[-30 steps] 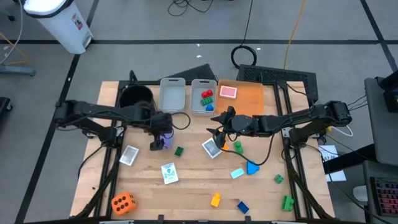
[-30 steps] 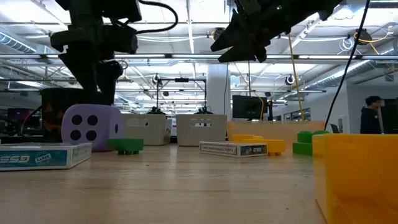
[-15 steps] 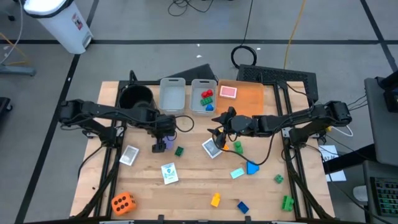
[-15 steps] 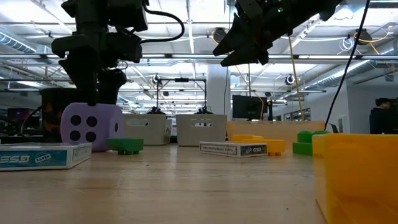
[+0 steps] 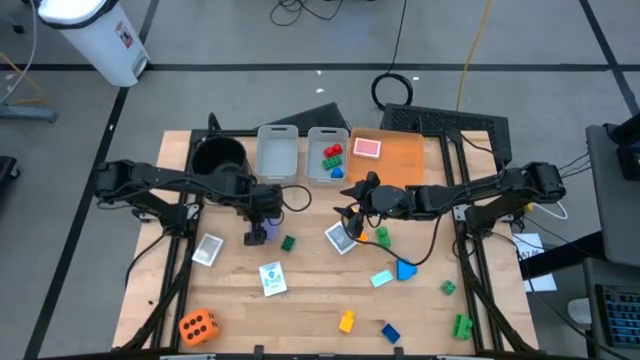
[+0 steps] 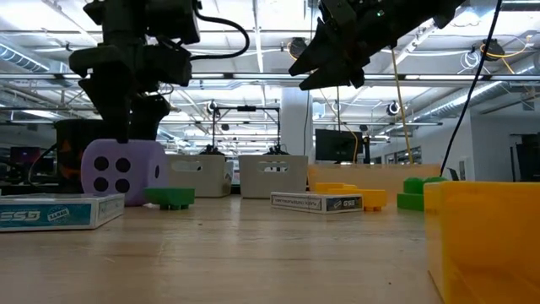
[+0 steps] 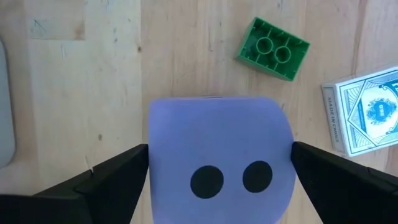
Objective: Pick & Place Toys
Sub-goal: Put the purple dice into the left gray bin
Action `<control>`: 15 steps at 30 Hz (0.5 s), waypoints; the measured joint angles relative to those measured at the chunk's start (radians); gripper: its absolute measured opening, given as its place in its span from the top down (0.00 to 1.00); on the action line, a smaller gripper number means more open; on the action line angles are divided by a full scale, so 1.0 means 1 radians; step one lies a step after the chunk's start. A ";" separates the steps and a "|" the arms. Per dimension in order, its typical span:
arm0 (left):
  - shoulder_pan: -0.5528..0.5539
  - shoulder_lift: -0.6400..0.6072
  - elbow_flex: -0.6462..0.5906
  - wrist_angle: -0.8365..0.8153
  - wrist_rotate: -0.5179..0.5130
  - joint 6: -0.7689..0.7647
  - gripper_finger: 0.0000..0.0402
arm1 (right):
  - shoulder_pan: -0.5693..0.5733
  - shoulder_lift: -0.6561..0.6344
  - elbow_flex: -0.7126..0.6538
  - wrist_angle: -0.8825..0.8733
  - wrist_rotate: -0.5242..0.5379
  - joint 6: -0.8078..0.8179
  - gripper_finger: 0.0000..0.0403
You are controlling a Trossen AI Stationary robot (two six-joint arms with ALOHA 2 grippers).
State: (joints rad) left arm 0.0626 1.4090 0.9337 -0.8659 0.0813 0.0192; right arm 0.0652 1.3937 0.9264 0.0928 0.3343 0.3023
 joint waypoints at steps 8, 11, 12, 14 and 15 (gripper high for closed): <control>0.045 -0.022 0.000 -0.012 -0.004 0.001 0.01 | -0.003 0.000 0.000 0.000 0.002 -0.004 0.40; 0.057 -0.034 0.005 -0.013 -0.004 -0.001 0.01 | -0.009 0.000 0.000 0.000 0.002 -0.006 0.40; 0.061 -0.046 0.005 -0.013 -0.003 -0.001 0.01 | -0.012 0.000 0.000 0.000 0.002 -0.007 0.40; 0.063 -0.064 0.010 -0.013 -0.004 -0.001 0.01 | -0.018 0.000 0.000 0.000 0.002 -0.003 0.40; 0.061 -0.068 0.010 -0.025 -0.008 0.002 0.01 | -0.019 0.000 0.000 0.000 0.002 -0.002 0.40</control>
State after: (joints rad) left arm 0.1238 1.3413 0.9437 -0.8906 0.0736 0.0209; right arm 0.0460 1.3937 0.9264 0.0925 0.3363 0.3006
